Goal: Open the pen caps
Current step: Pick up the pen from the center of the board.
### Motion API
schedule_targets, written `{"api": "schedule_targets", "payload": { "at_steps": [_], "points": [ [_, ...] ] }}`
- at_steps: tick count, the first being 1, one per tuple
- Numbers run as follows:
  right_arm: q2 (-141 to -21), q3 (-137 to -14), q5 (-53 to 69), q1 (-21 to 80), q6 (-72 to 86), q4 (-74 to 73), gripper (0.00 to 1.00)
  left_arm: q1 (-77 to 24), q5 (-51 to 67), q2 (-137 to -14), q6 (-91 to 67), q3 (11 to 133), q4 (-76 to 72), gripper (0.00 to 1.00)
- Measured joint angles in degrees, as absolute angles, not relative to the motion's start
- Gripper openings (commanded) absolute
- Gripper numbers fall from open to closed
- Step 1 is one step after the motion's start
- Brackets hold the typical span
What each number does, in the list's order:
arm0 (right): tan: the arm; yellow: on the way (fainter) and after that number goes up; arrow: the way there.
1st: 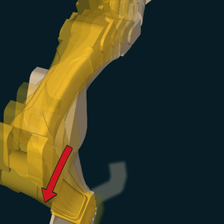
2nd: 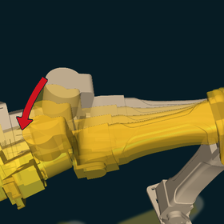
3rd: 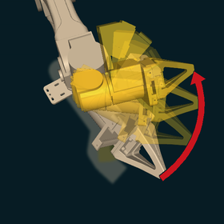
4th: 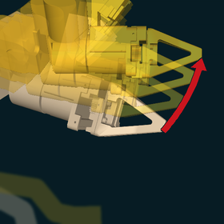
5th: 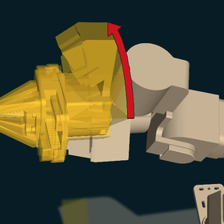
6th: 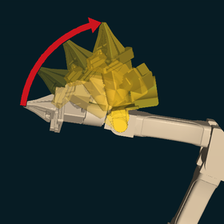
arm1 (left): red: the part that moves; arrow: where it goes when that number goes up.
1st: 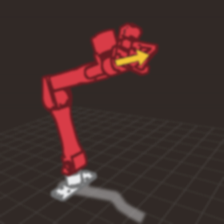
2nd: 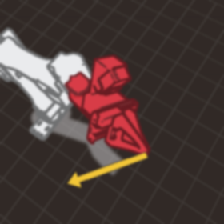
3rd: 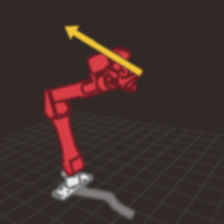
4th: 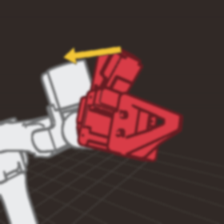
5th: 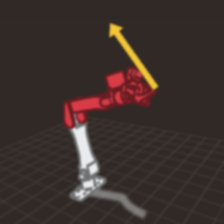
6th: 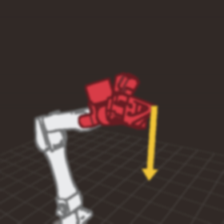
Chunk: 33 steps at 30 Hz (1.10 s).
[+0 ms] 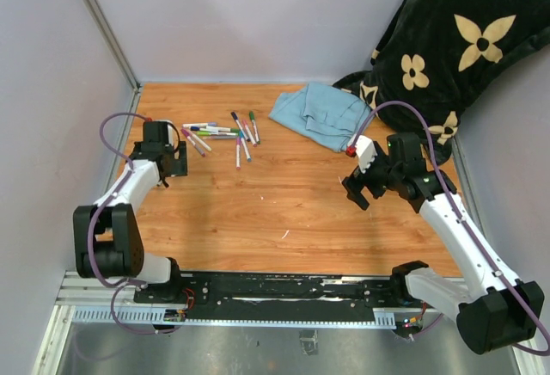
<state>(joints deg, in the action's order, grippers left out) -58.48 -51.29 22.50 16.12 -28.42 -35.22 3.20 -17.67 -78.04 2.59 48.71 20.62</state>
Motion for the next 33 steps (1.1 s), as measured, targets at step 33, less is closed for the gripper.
{"api": "schedule_targets", "payload": {
  "at_steps": [33],
  "points": [
    [-57.63, -51.29, 22.98, 16.12, -28.82, -35.48, 0.98, 9.21, -4.64, -93.71, 2.79, 52.10, 19.38, 0.79]
  ]
}}
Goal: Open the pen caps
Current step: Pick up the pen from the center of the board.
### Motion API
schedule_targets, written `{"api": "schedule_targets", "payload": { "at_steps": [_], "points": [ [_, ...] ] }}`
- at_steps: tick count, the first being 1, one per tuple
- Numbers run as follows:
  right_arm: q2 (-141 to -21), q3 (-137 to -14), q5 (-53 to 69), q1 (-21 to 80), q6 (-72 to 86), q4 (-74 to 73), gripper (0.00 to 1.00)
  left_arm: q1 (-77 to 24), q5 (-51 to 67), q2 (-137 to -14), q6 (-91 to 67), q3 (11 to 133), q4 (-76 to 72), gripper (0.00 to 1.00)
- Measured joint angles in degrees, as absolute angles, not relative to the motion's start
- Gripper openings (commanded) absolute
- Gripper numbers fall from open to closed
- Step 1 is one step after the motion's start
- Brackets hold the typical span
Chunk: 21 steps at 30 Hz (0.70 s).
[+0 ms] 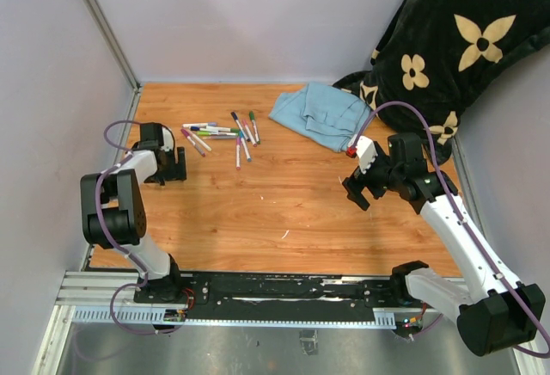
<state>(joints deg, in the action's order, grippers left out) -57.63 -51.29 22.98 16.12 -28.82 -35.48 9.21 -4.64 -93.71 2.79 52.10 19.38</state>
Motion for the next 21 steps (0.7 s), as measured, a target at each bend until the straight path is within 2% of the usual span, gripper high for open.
{"api": "schedule_targets", "payload": {
  "at_steps": [9, 14, 21],
  "points": [
    [-57.52, -51.29, 23.18, 16.12, -28.84, -35.53, 0.98, 9.26, -3.90, -95.22, 2.81, 53.71, 19.79, 0.64],
    [-57.49, -51.29, 23.20, 16.14, -28.84, -35.53, 0.98, 9.26, -3.07, -95.53, 2.79, 53.93, 19.90, 0.51],
    [-57.08, -51.29, 23.57, 16.14, -28.84, -35.57, 0.98, 9.26, -1.21, -96.29, 2.61, 54.50, 19.88, 0.27]
  ]
}}
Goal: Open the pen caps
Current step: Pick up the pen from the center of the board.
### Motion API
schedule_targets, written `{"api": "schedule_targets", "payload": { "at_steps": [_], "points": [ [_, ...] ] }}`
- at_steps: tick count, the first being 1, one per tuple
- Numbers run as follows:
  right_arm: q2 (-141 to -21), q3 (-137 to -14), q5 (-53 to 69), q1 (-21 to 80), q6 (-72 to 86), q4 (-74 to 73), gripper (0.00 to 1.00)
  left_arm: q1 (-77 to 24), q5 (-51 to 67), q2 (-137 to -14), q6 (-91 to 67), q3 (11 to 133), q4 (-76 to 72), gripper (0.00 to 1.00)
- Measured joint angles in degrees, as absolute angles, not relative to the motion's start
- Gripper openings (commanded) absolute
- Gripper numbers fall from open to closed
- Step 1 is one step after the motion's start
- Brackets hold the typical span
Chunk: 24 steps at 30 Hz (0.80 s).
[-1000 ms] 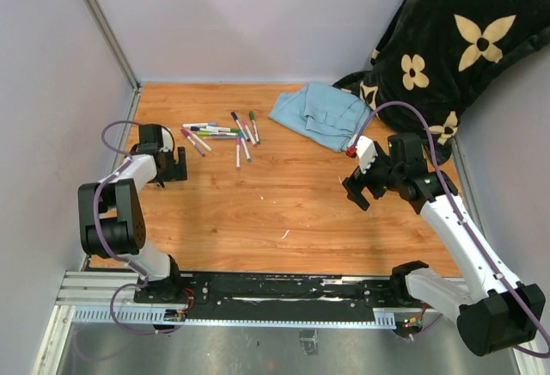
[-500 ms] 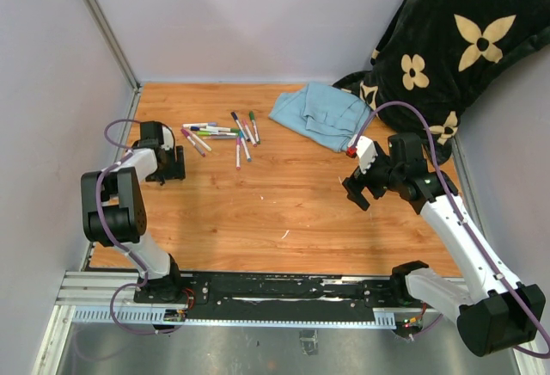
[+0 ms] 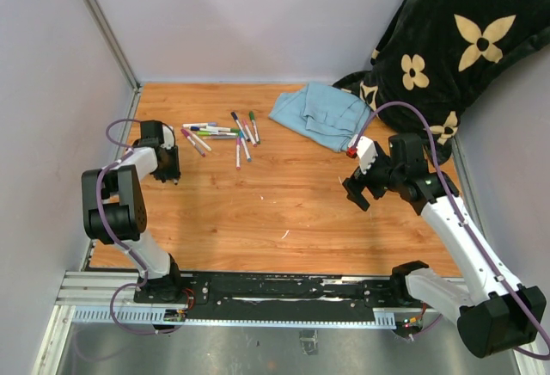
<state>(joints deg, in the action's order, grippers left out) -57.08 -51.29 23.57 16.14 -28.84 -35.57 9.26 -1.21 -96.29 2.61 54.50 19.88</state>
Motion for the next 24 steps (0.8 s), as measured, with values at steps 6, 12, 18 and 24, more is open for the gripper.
{"api": "schedule_targets", "payload": {
  "at_steps": [6, 12, 18, 24],
  "points": [
    [-56.82, -51.29, 24.01, 16.56, -28.86, -35.77, 0.98, 9.26, -0.69, -97.06, 2.46, 55.31, 19.94, 0.11],
    [-56.69, -51.29, 24.29, 16.69, -28.86, -35.88, 0.98, 9.26, 0.23, -96.95, 2.26, 55.31, 20.14, 0.00],
    [-55.94, -51.29, 27.07, 16.71, -28.80, -36.03, 0.98, 9.08, 6.59, -93.51, -2.13, 52.34, 21.02, 0.00],
    [-55.16, -51.29, 32.36, 16.71, -28.29, -36.95, 0.98, 8.58, 15.14, -82.35, -9.65, 44.10, 17.91, 0.00]
  ]
}}
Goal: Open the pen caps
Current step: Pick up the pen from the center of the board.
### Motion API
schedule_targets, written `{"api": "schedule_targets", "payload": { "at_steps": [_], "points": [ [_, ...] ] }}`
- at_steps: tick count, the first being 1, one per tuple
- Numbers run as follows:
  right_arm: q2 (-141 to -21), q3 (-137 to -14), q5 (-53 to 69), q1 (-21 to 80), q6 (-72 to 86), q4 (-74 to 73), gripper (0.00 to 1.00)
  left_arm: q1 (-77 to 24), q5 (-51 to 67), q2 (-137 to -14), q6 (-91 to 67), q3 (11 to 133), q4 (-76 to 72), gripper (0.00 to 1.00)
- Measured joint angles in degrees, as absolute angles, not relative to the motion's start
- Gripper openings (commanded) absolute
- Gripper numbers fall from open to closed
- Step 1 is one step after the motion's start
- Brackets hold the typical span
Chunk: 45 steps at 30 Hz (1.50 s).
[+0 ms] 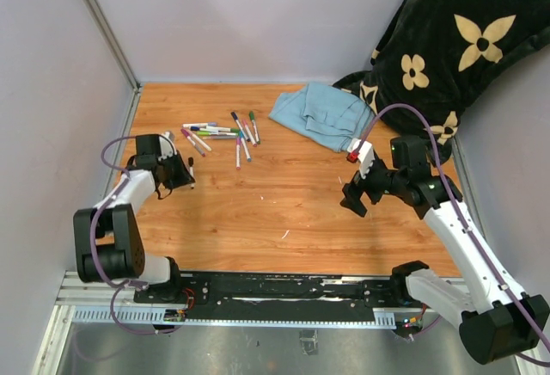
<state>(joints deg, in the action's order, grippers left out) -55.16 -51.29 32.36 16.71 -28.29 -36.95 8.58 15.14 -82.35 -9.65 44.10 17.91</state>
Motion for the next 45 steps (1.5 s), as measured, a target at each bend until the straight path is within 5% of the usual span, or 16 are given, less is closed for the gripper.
{"api": "schedule_targets", "payload": {
  "at_steps": [6, 12, 22, 33, 45],
  "points": [
    [-53.89, -51.29, 37.60, 16.71, -27.68, -37.19, 0.98, 6.13, 21.78, -69.10, -18.33, 35.46, 10.68, 0.00],
    [-53.78, -50.76, 43.62, 16.73, -25.10, -34.87, 0.98, -7.64, 23.05, -55.53, -29.23, 23.46, -3.44, 0.00],
    [-53.52, -43.24, 56.47, 16.73, -19.94, -24.56, 0.98, -34.83, 7.64, -40.69, -43.83, 8.69, -23.16, 0.00],
    [-54.74, -41.93, 65.19, 16.71, -10.61, -14.17, 0.98, -55.40, -10.28, -53.69, -46.35, 6.55, -45.98, 0.00],
    [-57.76, -40.07, 63.22, 14.22, 4.84, -4.49, 0.98, -63.70, -19.25, -68.38, -43.75, 9.17, -61.71, 0.00]
  ]
}}
